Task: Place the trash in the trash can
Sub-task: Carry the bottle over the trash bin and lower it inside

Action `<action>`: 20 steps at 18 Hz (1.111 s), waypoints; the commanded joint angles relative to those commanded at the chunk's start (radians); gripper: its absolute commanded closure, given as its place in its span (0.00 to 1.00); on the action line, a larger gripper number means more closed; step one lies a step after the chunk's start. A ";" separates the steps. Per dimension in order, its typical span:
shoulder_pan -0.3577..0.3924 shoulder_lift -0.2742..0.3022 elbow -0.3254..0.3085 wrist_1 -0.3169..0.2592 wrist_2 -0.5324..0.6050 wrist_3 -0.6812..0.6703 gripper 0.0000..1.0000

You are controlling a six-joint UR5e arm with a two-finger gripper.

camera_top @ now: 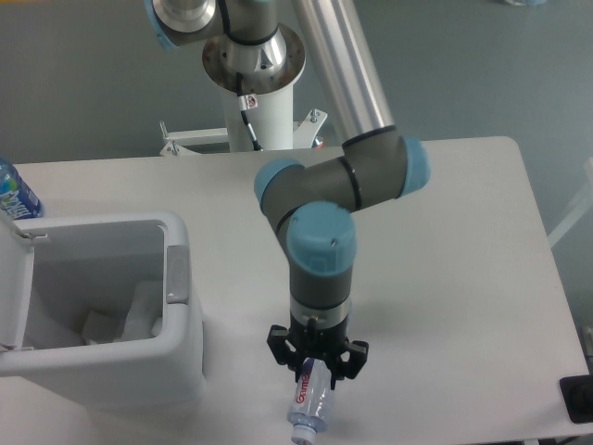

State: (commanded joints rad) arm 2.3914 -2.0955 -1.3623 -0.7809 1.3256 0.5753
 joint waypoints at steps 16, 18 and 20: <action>0.019 0.201 0.089 0.107 -0.244 -0.336 0.46; -0.012 0.230 0.091 0.107 -0.246 -0.357 0.45; -0.041 0.244 0.092 0.107 -0.246 -0.374 0.46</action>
State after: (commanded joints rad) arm 2.3502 -1.8516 -1.2701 -0.6734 1.0799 0.2010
